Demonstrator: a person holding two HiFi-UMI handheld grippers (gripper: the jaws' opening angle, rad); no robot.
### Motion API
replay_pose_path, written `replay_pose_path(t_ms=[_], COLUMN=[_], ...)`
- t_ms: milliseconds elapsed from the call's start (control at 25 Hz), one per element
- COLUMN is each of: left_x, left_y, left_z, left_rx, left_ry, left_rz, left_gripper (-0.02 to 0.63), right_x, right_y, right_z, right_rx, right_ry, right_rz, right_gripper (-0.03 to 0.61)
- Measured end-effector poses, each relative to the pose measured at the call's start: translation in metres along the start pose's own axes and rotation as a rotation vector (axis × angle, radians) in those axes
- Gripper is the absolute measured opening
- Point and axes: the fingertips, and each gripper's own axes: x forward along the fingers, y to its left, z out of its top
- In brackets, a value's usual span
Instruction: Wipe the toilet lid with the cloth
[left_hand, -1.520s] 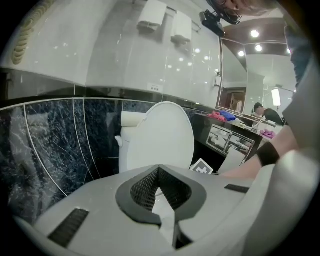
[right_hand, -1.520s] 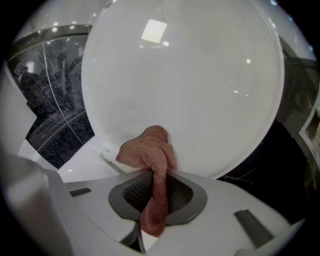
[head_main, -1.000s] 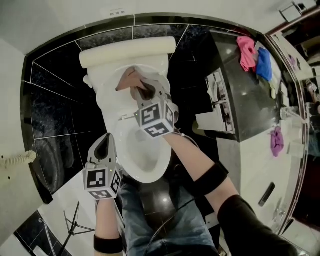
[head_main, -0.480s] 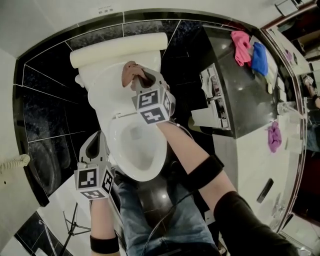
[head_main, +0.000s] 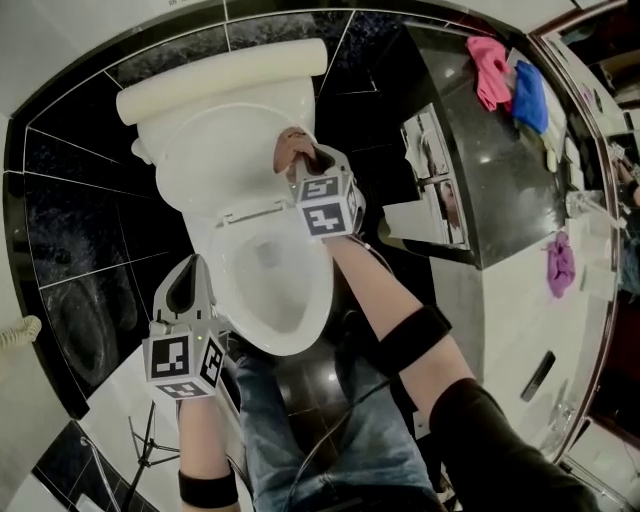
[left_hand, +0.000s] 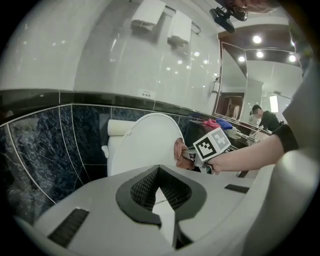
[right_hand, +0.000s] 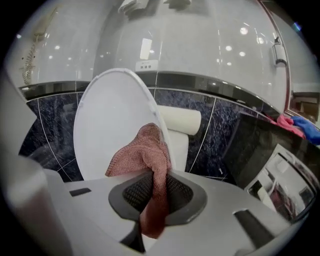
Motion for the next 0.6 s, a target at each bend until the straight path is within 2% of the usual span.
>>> replay_pose_path(t_ms=[320, 600], left_x=[0.009, 0.005], left_y=[0.008, 0.027], left_z=[-0.028, -0.07], left_rx=[0.028, 0.03], left_ry=[-0.014, 0.016], left_rz=[0.016, 0.053], left_gripper=[0.002, 0.002], right_x=[0.044, 0.083], right_y=[0.0, 0.033], right_z=[-0.104, -0.176], right_rx=[0.039, 0.01], right_ry=[0.133, 0.258], right_rz=[-0.016, 0.019], right_gripper=[0.072, 0.072])
